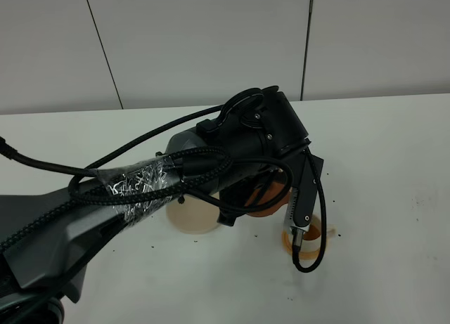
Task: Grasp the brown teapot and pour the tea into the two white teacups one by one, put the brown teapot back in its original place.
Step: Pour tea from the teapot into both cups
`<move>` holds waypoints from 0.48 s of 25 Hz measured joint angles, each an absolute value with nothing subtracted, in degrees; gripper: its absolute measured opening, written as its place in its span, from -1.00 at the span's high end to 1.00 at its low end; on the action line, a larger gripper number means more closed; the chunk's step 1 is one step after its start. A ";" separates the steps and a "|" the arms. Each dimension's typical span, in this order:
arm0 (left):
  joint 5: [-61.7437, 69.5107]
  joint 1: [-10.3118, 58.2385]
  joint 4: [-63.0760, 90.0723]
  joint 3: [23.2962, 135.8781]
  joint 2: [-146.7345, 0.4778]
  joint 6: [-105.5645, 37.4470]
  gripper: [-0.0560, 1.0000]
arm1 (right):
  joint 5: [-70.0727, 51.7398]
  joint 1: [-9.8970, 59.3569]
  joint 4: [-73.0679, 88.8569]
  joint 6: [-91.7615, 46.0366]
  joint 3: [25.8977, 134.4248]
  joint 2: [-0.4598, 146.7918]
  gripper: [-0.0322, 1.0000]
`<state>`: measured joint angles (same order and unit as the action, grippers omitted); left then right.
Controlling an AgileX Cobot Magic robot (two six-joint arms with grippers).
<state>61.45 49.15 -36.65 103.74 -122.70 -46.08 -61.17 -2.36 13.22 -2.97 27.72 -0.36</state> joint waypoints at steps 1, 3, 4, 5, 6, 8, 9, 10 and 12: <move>61.34 49.26 -36.92 103.74 -122.70 -46.08 0.57 | -61.17 -2.36 13.20 -2.97 27.72 -0.36 0.47; 60.97 49.83 -37.60 103.74 -122.70 -46.08 0.58 | -61.17 -2.36 13.20 -2.97 27.72 -0.36 0.47; 60.78 49.88 -37.65 103.74 -122.70 -46.08 0.58 | -61.17 -2.36 13.20 -2.97 27.72 -0.36 0.47; 60.55 49.99 -37.65 103.74 -122.70 -46.08 0.58 | -61.17 -2.36 13.20 -2.97 27.72 -0.36 0.47; 60.55 50.00 -37.67 103.74 -122.70 -46.08 0.58 | -61.17 -2.36 13.20 -2.97 27.72 -0.36 0.47; 60.55 50.00 -37.75 103.74 -122.70 -46.13 0.58 | -61.17 -2.36 13.20 -2.97 27.72 -0.36 0.47; 60.55 50.00 -37.79 103.74 -122.70 -46.13 0.58 | -61.17 -2.36 13.20 -2.97 27.72 -0.36 0.47; 60.55 50.00 -37.81 103.74 -122.70 -46.13 0.58 | -61.17 -2.36 13.20 -2.97 27.72 -0.36 0.47; 60.55 50.00 -37.86 103.74 -122.70 -46.13 0.58 | -61.17 -2.36 13.20 -2.97 27.72 -0.36 0.47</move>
